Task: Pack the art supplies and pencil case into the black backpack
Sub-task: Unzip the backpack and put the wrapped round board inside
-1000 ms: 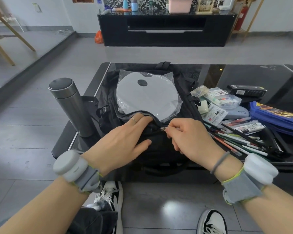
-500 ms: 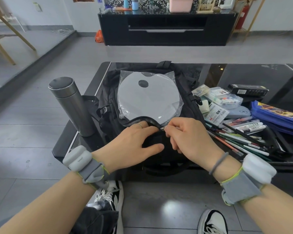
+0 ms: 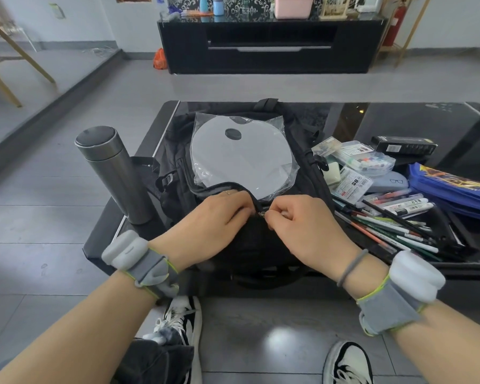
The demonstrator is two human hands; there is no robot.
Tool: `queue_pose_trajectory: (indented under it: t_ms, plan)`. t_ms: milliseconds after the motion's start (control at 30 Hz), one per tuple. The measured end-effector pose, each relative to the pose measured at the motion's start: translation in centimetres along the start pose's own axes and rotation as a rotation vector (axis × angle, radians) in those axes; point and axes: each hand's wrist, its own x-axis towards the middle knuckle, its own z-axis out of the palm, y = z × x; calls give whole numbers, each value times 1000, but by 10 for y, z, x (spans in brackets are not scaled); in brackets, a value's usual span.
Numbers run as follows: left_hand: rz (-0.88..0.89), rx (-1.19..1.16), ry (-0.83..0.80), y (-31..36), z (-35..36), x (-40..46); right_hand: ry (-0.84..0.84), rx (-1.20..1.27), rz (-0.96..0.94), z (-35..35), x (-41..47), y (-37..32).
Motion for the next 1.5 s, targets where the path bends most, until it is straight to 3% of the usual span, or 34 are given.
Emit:
queue_pose_trajectory:
  t_ms: [133, 233, 500, 867, 1033, 1233, 1500]
  plan:
    - [14, 76, -25, -1, -6, 2, -8, 5, 1, 3, -3, -1]
    - [91, 263, 50, 4, -4, 3, -10, 17, 0, 3, -2, -1]
    - [217, 491, 140, 1, -3, 6, 6, -53, -22, -1, 0, 5]
    - [170, 445, 39, 3, 2, 8, 116, -318, -63, 13, -7, 5]
    - [106, 326, 104, -15, -31, 1, 134, -471, 116, -22, 12, 53]
    - [93, 272, 167, -14, -27, 2, 217, -531, 80, -28, 15, 66]
    - [11, 507, 175, 3, -11, 1, 218, -564, 68, -38, 23, 69]
